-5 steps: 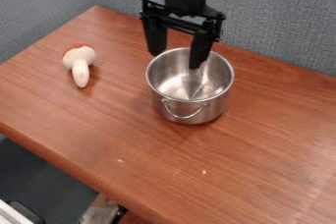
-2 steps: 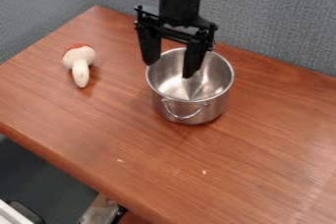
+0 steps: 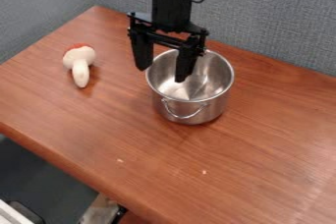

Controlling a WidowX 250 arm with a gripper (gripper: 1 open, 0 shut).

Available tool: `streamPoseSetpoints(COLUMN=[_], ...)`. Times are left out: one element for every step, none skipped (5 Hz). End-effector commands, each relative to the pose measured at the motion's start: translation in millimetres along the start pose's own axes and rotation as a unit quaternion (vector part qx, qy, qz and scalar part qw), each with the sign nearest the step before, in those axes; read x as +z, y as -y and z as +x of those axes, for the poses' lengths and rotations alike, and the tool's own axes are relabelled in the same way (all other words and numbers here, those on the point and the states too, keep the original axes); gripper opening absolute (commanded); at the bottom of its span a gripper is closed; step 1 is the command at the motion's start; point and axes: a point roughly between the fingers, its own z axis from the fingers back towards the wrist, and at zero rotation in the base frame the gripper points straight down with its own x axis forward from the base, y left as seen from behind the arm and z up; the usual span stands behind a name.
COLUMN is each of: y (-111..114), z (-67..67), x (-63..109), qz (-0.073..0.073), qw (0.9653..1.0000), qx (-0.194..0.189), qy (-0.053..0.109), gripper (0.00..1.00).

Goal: Put the mushroom in the metal pot

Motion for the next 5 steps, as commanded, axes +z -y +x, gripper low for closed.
streamPoseSetpoints(y=[-10,-15,-24,-33,-40], z=[1.4,2.3,3.5,4.4,5.4], x=[3.0,-0.4,-1.9,-3.4,-5.5], qz=[-0.005,-0.007,-0.012,-0.017,-0.02], qw=[0.9998,0.9995,0.9987,0.9974,0.996], qx=[0.019,0.029,0.049,0.07,0.087], qy=[0.008,0.004,0.004,0.005,0.004], gripper=[1.0,1.0,1.0,1.0,1.0])
